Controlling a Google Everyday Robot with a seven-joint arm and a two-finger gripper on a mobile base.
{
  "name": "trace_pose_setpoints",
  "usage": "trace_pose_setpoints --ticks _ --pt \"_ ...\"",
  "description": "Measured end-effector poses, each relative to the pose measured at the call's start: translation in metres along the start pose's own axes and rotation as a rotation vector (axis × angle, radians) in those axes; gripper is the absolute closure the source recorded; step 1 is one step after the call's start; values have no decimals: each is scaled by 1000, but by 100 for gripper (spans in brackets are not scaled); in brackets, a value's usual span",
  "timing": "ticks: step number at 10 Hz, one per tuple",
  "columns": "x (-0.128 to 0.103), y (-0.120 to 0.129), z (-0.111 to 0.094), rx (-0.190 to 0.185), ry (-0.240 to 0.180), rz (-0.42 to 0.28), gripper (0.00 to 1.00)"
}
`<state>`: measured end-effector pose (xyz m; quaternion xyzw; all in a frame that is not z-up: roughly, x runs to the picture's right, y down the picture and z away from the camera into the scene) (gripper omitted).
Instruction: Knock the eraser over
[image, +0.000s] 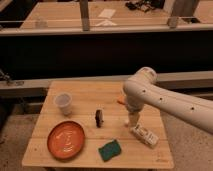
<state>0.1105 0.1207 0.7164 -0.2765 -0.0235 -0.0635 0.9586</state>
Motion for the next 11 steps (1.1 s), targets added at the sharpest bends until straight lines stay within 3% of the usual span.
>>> trace_pose_setpoints --ticks 3,6,11 --pt "-9 -2 8 -3 -8 -20 20" --pt "-39 -12 19 -3 -24 -50 20" --pt "-55 -21 31 -8 -44 -77 20"
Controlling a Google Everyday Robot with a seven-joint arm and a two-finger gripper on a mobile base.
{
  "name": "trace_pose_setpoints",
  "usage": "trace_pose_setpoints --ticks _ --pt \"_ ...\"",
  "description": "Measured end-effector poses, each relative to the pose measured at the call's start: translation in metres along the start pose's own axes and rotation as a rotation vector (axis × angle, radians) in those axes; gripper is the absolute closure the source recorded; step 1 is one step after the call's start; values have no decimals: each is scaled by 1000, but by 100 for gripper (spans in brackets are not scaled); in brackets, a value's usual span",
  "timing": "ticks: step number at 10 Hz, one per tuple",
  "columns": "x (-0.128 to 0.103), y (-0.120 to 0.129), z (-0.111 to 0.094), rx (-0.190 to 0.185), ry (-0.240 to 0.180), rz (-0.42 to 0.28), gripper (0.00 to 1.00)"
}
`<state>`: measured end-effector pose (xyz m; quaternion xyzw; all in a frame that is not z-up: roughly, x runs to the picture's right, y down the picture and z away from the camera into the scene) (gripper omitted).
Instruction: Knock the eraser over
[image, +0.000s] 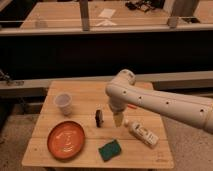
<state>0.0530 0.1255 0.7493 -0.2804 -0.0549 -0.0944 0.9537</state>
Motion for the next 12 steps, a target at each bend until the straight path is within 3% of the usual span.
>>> trace_pose_setpoints --ticks 12 --pt "-23 -18 20 -16 -34 -47 20"
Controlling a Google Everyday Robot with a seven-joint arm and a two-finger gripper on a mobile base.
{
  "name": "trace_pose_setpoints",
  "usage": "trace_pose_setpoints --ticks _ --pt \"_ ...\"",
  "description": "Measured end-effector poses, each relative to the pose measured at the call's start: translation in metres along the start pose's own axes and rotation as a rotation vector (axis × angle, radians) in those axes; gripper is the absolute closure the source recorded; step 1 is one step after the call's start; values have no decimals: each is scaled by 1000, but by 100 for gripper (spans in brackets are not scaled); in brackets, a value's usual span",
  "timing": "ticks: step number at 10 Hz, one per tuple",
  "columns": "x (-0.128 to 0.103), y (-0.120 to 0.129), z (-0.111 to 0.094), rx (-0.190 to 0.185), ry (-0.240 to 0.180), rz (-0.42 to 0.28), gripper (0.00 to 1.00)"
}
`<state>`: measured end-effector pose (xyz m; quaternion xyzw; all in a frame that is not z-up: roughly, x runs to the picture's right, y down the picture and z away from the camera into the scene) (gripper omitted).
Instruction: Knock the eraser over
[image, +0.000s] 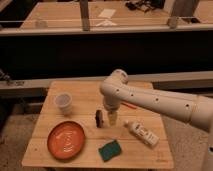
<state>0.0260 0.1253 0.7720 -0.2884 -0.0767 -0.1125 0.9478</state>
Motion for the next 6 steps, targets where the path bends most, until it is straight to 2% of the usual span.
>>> trace_pose_setpoints --ticks 6 --pt "-4 -7 4 -4 -14 -25 20"
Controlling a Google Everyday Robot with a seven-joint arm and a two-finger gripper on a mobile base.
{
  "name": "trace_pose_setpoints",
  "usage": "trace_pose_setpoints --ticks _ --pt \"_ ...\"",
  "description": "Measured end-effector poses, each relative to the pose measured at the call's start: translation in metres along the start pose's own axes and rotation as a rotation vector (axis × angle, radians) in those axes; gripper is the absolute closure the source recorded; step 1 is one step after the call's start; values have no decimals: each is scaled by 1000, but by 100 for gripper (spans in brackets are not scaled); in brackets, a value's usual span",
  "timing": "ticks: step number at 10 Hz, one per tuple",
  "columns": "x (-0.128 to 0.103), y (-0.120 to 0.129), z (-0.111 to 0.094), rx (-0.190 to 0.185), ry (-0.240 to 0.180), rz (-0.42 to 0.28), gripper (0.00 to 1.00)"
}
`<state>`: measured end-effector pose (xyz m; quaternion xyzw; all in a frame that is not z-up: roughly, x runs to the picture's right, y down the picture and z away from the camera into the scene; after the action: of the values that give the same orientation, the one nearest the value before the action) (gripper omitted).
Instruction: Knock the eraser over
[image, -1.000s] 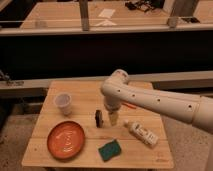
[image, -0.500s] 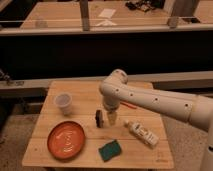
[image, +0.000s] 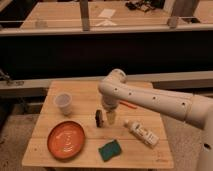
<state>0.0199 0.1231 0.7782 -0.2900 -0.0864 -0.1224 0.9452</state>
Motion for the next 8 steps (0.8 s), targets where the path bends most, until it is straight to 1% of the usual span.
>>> trace_pose_setpoints --ticks 8 --pt "-4 -7 3 -1 -17 -29 20"
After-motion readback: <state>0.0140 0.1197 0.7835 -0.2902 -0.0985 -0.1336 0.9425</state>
